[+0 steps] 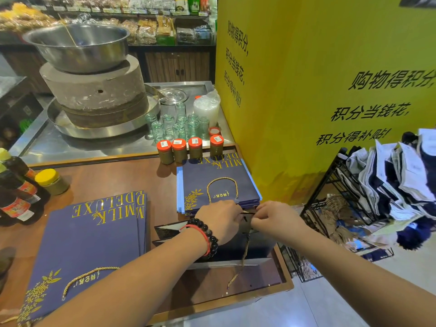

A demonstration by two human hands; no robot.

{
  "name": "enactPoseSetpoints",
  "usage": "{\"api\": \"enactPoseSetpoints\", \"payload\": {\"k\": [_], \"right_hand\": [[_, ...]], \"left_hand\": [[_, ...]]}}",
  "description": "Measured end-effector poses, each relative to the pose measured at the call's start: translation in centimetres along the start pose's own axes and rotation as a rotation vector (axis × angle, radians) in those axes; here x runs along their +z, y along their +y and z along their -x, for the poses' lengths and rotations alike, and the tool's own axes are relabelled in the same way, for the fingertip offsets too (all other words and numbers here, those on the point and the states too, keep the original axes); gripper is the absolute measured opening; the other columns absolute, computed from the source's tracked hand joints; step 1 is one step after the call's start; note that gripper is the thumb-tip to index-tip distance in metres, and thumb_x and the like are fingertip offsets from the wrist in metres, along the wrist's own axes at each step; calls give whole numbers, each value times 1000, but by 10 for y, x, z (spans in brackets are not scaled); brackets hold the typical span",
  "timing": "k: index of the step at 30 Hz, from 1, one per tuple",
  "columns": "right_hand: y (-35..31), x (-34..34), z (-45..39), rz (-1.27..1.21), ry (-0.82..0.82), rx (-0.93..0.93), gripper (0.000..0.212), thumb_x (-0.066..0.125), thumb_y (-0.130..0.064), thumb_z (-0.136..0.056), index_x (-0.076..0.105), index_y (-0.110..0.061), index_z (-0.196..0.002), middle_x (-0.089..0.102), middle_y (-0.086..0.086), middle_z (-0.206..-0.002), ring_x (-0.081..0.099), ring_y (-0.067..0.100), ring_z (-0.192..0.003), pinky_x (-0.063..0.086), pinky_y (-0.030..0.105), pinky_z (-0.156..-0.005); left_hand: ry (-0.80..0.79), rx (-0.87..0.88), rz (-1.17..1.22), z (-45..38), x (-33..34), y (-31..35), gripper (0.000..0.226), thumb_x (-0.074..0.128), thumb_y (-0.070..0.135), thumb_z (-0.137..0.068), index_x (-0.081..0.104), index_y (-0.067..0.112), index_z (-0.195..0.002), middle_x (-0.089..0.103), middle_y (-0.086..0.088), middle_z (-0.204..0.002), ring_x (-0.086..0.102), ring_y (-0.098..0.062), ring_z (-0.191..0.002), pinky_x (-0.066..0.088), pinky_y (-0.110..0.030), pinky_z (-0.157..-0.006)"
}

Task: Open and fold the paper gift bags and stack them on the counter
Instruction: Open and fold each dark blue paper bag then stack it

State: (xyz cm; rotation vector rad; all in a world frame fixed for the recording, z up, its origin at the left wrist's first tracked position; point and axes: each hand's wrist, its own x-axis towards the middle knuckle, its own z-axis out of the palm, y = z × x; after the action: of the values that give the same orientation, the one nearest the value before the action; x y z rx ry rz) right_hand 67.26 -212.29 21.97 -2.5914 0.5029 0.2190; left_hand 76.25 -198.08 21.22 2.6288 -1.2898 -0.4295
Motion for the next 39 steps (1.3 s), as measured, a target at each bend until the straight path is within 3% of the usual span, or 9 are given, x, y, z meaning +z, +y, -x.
{"api": "enactPoseSetpoints", "payload": {"k": [4, 11, 15, 19, 23, 26, 31, 34, 39], "right_hand": [[-13, 9, 1, 128, 3, 115, 39, 61, -50, -77, 54, -21, -51, 53, -3, -59, 53, 19, -68, 40, 32, -70], [-18, 20, 6, 185, 153, 115, 37, 55, -41, -91, 52, -27, -56, 57, -9, -80, 55, 17, -101, 26, 47, -110], [-12, 23, 1, 130, 224, 14, 22, 60, -40, -85, 76, -28, -78, 58, -15, -94, 53, 11, -95, 36, 39, -101], [-8, 21, 2, -67, 261, -30, 17, 67, -22, -73, 67, -16, -57, 59, -12, -93, 56, 13, -84, 45, 30, -76], [1, 20, 9, -289, 299, -34, 22, 68, -12, -78, 63, -13, -57, 56, -8, -95, 54, 5, -88, 41, 14, -74], [14, 20, 13, -282, 386, -39, 17, 67, -16, -83, 65, -15, -67, 55, -8, -93, 53, 2, -86, 45, 23, -75], [25, 24, 19, -475, 472, -18, 13, 65, -10, -88, 69, -13, -76, 64, -6, -84, 56, 5, -82, 46, 27, -72], [26, 24, 16, -639, 477, 72, 11, 63, -12, -91, 72, -13, -84, 68, -7, -90, 60, 4, -86, 48, 27, -79], [23, 28, 6, -697, 547, 104, 13, 66, -10, -89, 73, -12, -78, 64, -13, -97, 58, 0, -97, 42, 19, -84]], "left_hand": [[-16, 1, -21, 4, -2, 2, 23, 37, 26, -99, 60, 20, -100, 58, -3, -101, 60, -28, -88, 49, -40, -74], [-77, -9, -68, 6, -7, 4, 14, 37, 18, -98, 45, 23, -88, 50, -4, -98, 51, -27, -80, 39, -37, -67], [-55, -33, -74, 5, -5, 2, 16, 38, 19, -98, 44, 23, -84, 46, 0, -90, 46, -24, -75, 39, -37, -67], [17, -80, -23, 0, -7, -9, 16, 41, 23, -99, 47, 21, -84, 51, -1, -90, 58, -27, -89, 48, -40, -75], [17, -69, 11, -3, -8, -15, 17, 39, 25, -101, 46, 21, -85, 49, 0, -91, 57, -25, -90, 46, -38, -74], [75, -11, 116, 0, -10, -19, 13, 43, 19, -99, 53, 21, -107, 52, 1, -108, 53, -21, -98, 43, -33, -75], [64, 50, 134, 12, -19, -45, 22, 46, 0, -85, 53, 20, -85, 46, 4, -106, 48, -19, -91, 45, -34, -73], [46, -38, 81, 22, -21, -74, 23, 48, 12, -90, 68, 21, -85, 50, 7, -113, 51, -16, -104, 47, -35, -86], [78, 39, 93, 44, -22, -97, 52, 37, 64, -80, 72, 30, -96, 51, 11, -128, 46, -10, -118, 40, -32, -97]]}}
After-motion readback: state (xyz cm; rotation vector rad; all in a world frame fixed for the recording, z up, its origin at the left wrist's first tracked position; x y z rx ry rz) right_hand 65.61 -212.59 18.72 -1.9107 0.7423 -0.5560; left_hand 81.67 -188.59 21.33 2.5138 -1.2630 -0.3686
